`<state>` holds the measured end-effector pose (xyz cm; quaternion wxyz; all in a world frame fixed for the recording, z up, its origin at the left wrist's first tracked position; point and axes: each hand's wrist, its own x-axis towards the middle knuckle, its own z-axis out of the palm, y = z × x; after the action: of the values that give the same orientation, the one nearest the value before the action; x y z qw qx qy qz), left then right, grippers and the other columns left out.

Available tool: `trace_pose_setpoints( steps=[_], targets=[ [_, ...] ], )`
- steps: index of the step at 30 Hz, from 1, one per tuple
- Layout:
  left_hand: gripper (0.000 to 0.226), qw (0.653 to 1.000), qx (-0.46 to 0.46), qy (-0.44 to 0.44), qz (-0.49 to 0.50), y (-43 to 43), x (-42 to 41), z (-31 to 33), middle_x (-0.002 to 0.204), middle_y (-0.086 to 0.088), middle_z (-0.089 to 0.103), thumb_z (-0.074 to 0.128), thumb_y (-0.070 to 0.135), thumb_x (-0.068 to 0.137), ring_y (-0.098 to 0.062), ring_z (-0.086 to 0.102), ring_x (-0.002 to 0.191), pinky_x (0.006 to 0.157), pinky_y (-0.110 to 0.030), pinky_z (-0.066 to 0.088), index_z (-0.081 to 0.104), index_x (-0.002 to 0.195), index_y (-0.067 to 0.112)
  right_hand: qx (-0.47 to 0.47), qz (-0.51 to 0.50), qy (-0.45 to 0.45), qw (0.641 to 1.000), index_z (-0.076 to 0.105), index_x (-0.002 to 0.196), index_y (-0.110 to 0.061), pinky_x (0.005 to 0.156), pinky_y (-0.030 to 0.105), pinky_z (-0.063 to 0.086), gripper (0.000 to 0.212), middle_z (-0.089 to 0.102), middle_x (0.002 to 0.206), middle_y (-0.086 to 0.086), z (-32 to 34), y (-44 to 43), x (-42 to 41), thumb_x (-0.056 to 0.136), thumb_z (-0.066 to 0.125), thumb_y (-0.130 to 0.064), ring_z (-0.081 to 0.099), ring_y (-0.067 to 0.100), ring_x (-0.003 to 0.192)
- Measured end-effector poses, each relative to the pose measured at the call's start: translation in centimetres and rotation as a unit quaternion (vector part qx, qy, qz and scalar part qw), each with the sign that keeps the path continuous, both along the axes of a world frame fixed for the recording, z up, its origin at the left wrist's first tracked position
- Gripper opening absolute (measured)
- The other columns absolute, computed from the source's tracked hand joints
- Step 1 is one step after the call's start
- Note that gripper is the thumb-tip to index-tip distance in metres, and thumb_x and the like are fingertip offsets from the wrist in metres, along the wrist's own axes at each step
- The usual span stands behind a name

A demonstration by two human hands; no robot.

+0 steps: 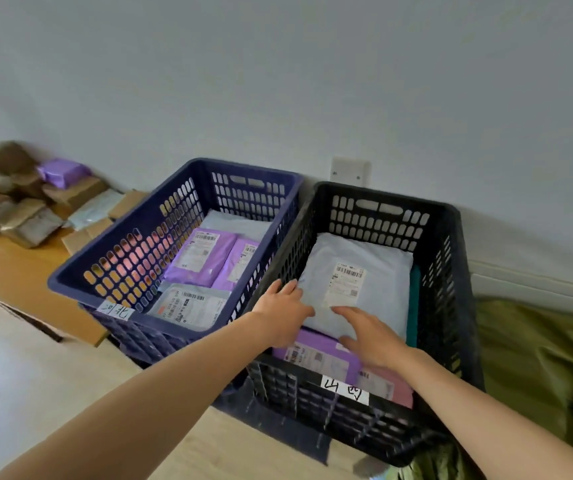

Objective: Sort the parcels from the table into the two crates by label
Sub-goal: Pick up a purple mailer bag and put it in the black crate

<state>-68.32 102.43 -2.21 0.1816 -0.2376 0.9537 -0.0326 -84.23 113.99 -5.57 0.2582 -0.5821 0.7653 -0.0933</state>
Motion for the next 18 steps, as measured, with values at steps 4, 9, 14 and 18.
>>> trace_pose_setpoints(
  steps=[4,9,14,18],
  targets=[
    [0.050,0.996,-0.008,0.062,0.056,0.1,2.9,1.7,0.159,-0.011,0.013,0.042,0.023,0.101,-0.028,-0.002,0.148,0.119,-0.048,0.001,0.029,0.148,0.031,-0.073,-0.024,-0.028,0.997,0.030,0.149,-0.024,0.114,0.031,0.028,0.054,0.030,0.155,-0.003,1.2,-0.8,1.4,0.099,0.050,-0.022,0.034,0.016,0.139],
    [0.047,0.979,-0.002,0.144,0.143,-0.9,8.1,4.4,0.155,-0.008,0.025,0.027,0.045,0.103,-0.027,0.014,0.145,0.118,-0.045,0.015,0.033,0.146,0.027,-0.167,-0.023,-0.022,0.985,0.034,0.148,-0.019,0.110,0.029,0.028,0.049,0.035,0.152,-0.001,4.2,-3.6,4.9,0.099,0.045,-0.016,0.032,0.015,0.140],
    [0.052,0.957,-0.002,0.192,0.220,-3.4,14.6,6.5,0.154,-0.007,0.028,0.023,0.050,0.102,-0.024,0.020,0.144,0.117,-0.044,0.020,0.035,0.146,0.026,-0.230,0.005,-0.037,0.973,0.039,0.144,-0.019,0.104,0.025,0.033,0.046,0.037,0.149,-0.006,6.3,-8.5,9.9,0.099,0.047,-0.015,0.038,0.012,0.135],
    [0.050,0.941,-0.006,0.219,0.257,-7.0,20.6,7.7,0.154,-0.003,0.029,0.025,0.049,0.102,-0.024,0.023,0.143,0.116,-0.044,0.023,0.035,0.146,0.027,-0.252,0.013,-0.047,0.967,0.041,0.142,-0.017,0.105,0.027,0.034,0.044,0.041,0.146,-0.002,7.3,-13.3,15.2,0.098,0.048,-0.014,0.040,0.014,0.133]
  ],
)
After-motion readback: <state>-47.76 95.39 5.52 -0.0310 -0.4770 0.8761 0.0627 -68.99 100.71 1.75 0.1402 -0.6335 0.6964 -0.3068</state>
